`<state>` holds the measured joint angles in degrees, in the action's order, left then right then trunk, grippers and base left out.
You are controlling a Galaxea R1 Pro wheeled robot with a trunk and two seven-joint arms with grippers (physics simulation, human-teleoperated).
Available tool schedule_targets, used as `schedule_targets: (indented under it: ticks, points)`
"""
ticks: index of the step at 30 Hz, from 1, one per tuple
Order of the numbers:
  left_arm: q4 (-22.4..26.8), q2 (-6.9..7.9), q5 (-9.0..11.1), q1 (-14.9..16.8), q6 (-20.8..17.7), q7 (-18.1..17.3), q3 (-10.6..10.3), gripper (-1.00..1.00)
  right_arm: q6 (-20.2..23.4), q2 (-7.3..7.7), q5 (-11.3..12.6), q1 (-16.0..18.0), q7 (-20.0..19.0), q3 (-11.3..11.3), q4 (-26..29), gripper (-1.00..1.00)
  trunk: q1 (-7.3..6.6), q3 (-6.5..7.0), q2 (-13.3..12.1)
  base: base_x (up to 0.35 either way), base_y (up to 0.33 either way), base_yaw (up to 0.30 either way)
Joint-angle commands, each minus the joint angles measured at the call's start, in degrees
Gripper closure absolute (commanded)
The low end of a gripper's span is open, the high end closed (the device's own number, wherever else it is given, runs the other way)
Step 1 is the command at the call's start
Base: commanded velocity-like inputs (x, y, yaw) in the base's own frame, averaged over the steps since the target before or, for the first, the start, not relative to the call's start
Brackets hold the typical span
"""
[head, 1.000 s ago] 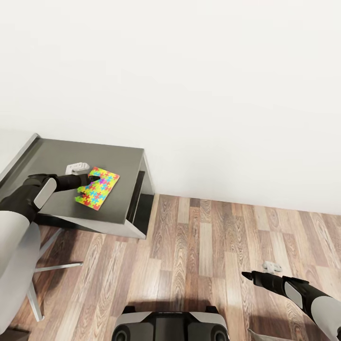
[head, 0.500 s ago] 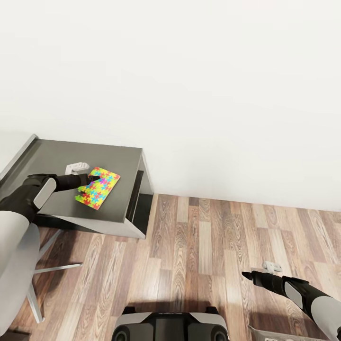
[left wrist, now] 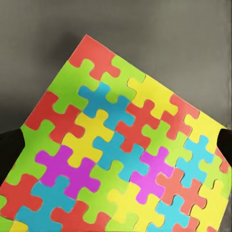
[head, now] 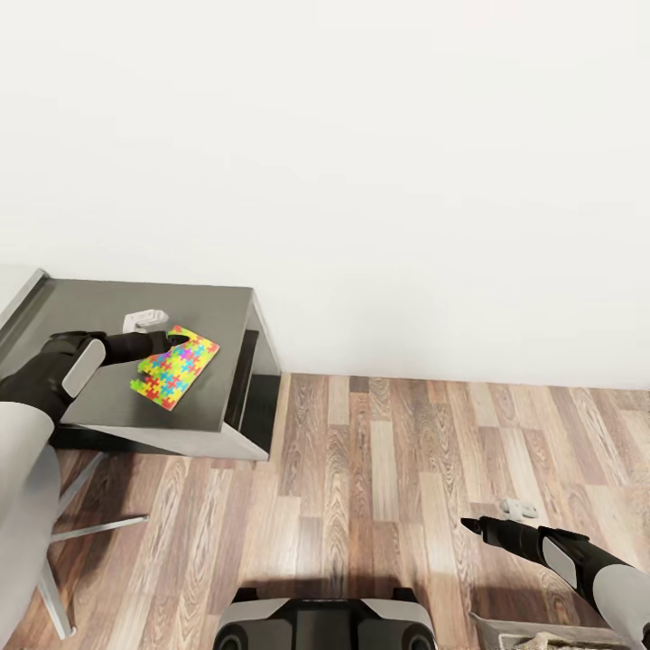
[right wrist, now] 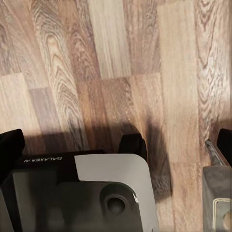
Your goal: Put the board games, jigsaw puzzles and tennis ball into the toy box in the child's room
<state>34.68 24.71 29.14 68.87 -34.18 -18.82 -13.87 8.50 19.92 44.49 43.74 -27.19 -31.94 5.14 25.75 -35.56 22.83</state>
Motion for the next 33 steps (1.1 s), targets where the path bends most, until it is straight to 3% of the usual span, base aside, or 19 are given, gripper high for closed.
schedule_targets:
  ticks: [1, 33]
  points:
    - [0.0, 0.11, 0.2, 0.0, -0.2, -0.1, -0.2, -1.00, 0.4, 0.03, 0.6, 0.0, -0.1, -0.3, 0.0, -1.00, 0.03, -0.05, 0.1, 0.000, 0.000, -0.082]
    - [0.1, 0.41, 0.3, 0.0, -0.2, -0.3, 0.1, -1.00, 0.4, 0.03, 0.6, 0.0, -0.1, -0.3, 0.0, -1.00, 0.03, 0.01, 0.1, -0.010, 0.000, -0.007]
